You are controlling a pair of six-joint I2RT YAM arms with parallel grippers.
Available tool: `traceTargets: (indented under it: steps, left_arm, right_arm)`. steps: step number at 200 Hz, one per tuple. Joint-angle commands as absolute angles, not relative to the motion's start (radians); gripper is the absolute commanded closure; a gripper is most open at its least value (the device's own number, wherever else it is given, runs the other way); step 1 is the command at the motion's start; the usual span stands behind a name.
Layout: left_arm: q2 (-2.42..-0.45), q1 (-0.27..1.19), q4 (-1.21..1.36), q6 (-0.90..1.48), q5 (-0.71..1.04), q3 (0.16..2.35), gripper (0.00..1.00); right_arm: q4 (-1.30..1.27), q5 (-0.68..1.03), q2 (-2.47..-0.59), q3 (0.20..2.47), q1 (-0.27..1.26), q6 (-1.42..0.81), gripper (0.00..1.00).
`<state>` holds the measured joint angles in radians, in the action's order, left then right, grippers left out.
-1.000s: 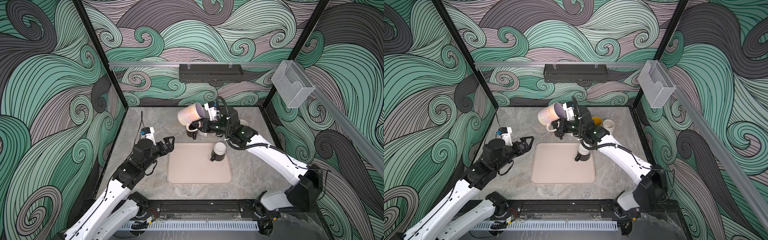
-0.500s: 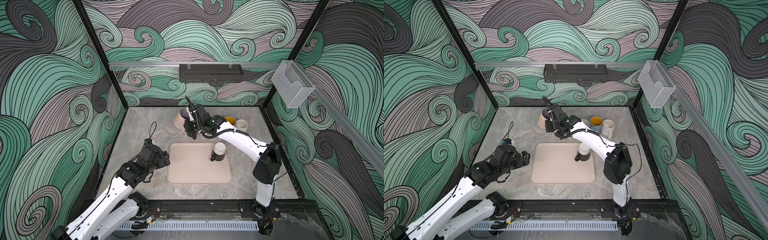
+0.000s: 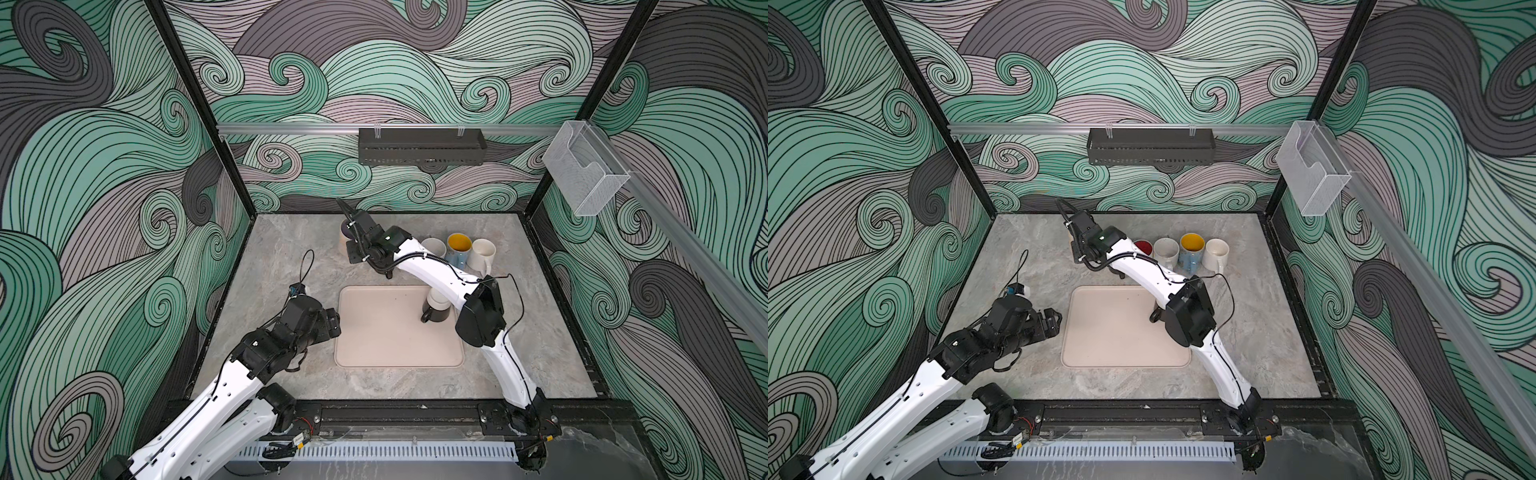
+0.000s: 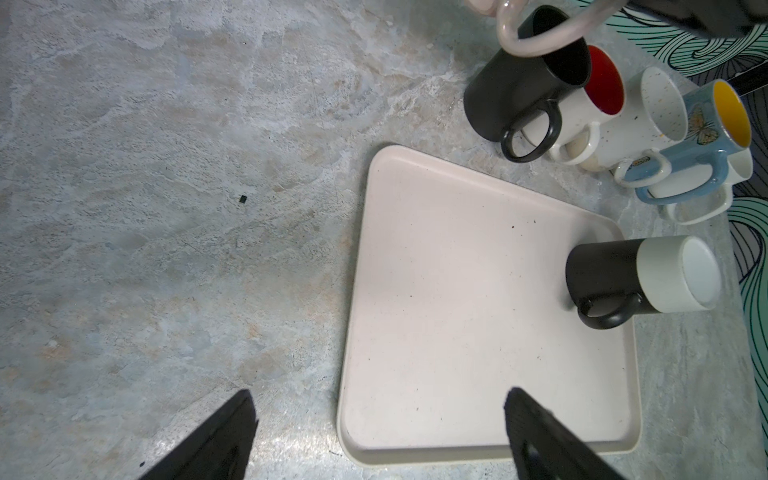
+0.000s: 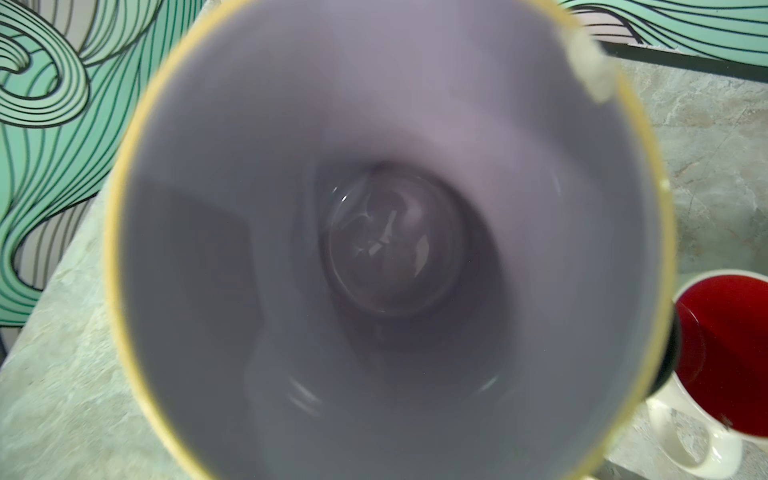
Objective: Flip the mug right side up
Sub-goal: 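Lower the pink mug upright beside the black mug with the right gripper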
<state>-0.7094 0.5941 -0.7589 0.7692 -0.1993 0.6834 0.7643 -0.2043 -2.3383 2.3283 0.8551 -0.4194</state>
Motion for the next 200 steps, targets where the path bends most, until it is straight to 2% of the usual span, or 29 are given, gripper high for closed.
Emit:
traceTargets:
  steps: [1, 84, 200]
  left_arm:
    - [-0.701, 0.603, -0.726, 0.772, -0.184, 0.674, 0.05]
    - [-0.681, 0.603, -0.642, 0.749, -0.164, 0.630, 0.06]
    - [-0.706, 0.603, -0.602, 0.737, -0.152, 0.620, 0.05]
  right_arm:
    - [0.760, -0.311, -2.344, 2.404, 0.861, -0.424, 1.00]
    - [0.817, -0.375, -2.465, 2.486, 0.861, -0.477, 1.00]
    - [0.835, -0.411, -2.506, 2.455, 0.856, -0.521, 1.00]
